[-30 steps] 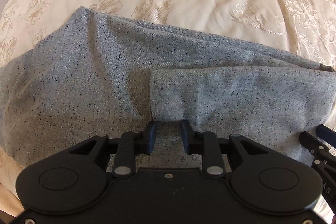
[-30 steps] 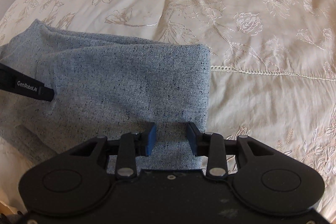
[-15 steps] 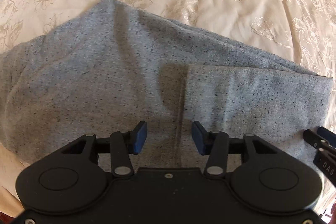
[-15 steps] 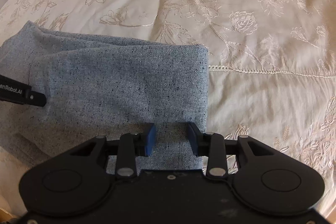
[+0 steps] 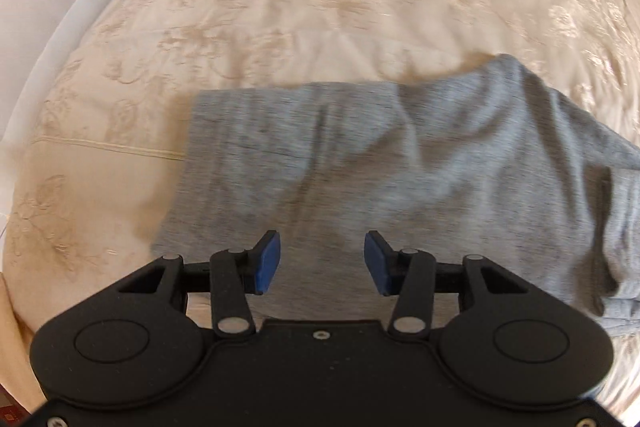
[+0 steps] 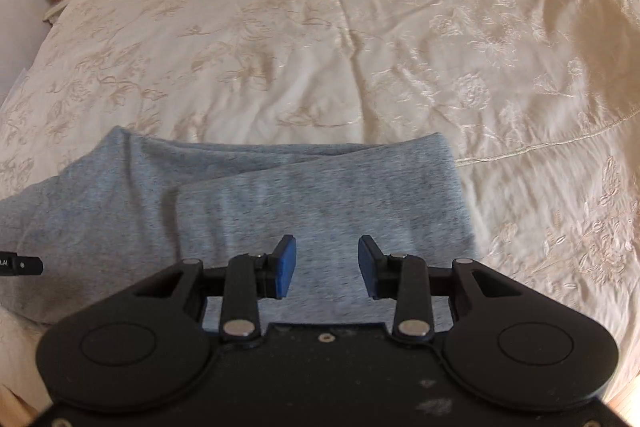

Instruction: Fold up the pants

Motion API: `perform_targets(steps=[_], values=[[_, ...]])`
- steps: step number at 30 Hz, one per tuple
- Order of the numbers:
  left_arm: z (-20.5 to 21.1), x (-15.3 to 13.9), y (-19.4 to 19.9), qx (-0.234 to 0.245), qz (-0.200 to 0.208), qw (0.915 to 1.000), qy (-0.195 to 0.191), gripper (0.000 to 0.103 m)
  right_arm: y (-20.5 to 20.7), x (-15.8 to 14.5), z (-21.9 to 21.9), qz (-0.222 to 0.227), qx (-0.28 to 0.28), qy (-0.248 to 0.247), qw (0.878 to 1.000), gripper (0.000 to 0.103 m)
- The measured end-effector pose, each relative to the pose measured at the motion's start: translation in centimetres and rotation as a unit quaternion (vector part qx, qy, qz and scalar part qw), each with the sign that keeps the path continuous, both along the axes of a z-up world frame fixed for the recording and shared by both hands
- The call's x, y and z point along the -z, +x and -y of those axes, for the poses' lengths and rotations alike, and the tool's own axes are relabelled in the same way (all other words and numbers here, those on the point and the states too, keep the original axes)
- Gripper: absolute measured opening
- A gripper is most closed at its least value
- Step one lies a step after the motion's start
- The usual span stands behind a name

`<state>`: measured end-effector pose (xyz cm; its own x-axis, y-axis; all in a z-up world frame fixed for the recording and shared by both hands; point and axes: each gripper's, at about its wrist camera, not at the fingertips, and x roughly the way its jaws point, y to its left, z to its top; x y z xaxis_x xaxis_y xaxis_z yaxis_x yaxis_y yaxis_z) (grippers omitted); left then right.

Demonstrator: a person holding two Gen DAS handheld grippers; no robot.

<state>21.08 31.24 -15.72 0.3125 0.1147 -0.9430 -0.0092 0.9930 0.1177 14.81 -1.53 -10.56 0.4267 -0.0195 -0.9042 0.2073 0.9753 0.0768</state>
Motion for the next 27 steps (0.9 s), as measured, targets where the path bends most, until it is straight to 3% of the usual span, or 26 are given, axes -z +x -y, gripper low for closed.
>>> perform_targets(steps=[6,10,13,14,18,24,27], values=[[-8.2,1.3,1.3,-0.05,-0.002,0.9988,-0.001,0.054,0.0,-0.3,-8.1,-0.005,-0.043,0.021,0.999,0.037],[-11.0,4.2,1.4,-0.048,-0.041,0.9969,-0.047,0.056,0.1,-0.6,-12.2,-0.008,-0.071,0.024,0.997,0.037],[-12.7,6.0,1.3,-0.067,-0.051,0.9925,-0.089,0.068,0.0,-0.6,-14.2,-0.016,-0.086,0.024,0.996,0.037],[-13.2,6.3,1.4,-0.073,-0.053,0.9909,-0.1,0.076,0.0,-0.5,-14.6,-0.02,-0.09,0.024,0.995,0.037],[-14.4,7.3,1.5,-0.063,-0.058,0.9862,-0.142,0.078,0.2,-0.3,-16.0,-0.033,-0.099,0.02,0.994,0.037],[-14.3,9.3,2.4,-0.027,-0.073,0.9823,-0.17,0.092,0.8,-0.3,-17.0,-0.04,-0.098,0.011,0.994,0.037],[-13.8,9.8,2.7,-0.02,-0.077,0.9826,-0.168,0.092,1.0,-0.4,-17.5,-0.042,-0.101,0.008,0.994,0.037]])
